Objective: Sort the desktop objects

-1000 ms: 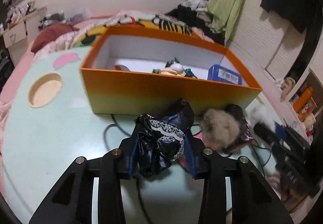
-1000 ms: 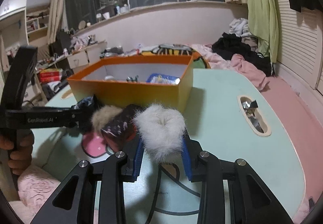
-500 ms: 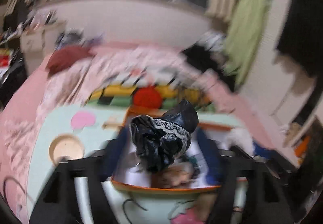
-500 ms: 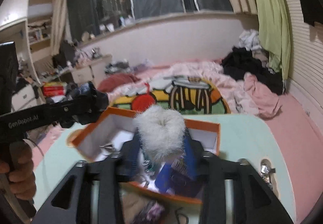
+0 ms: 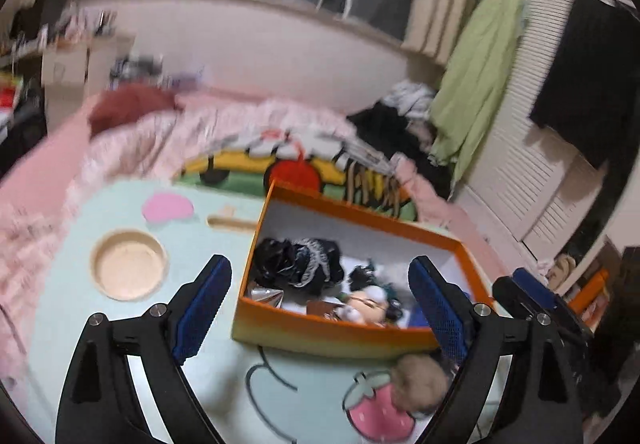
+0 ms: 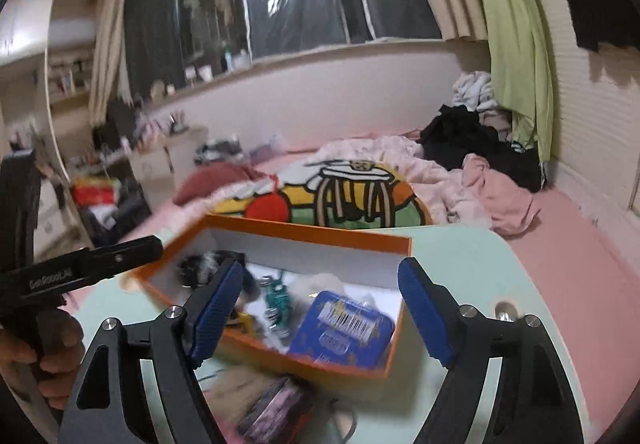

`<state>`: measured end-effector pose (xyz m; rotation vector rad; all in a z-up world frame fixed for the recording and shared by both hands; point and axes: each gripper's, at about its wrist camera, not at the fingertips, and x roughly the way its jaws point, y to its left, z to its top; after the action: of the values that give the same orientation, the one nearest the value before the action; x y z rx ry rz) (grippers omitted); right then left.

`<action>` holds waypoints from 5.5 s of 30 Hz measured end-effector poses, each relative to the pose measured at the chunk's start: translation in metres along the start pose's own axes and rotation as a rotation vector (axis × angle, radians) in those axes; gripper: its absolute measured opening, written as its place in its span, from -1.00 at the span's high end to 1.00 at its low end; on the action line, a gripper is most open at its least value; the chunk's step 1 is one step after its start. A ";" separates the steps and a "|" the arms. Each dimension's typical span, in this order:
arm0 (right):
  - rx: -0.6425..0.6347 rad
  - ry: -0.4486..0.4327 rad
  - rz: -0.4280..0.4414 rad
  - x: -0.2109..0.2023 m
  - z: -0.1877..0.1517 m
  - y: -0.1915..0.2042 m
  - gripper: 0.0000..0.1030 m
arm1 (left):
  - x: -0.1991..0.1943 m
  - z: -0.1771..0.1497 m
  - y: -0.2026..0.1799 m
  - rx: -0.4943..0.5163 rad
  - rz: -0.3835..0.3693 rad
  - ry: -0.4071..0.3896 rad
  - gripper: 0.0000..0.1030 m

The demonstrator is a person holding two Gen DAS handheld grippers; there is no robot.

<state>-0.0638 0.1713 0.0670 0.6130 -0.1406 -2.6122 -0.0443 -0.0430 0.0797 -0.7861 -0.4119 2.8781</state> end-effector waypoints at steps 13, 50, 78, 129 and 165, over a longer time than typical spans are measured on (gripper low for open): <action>-0.076 0.370 -0.196 0.004 -0.092 0.006 -1.00 | 0.016 -0.091 -0.018 0.221 0.150 0.312 -0.77; -0.019 0.282 -0.032 -0.006 -0.088 -0.011 -1.00 | 0.015 -0.108 -0.029 0.298 0.159 0.296 -0.80; 0.158 0.322 -0.046 0.024 -0.061 -0.014 0.16 | 0.020 -0.108 -0.031 0.298 0.155 0.297 -0.80; 0.067 0.069 0.031 0.049 0.040 0.006 0.29 | 0.056 0.034 -0.035 0.174 0.046 0.140 0.04; -0.064 0.403 -0.200 0.037 -0.074 0.007 -1.00 | 0.058 -0.080 -0.002 0.221 0.243 0.346 -0.99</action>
<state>-0.0573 0.1483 -0.0128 1.1647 0.1372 -2.6021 -0.0528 -0.0116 -0.0132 -1.3379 0.0440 2.8415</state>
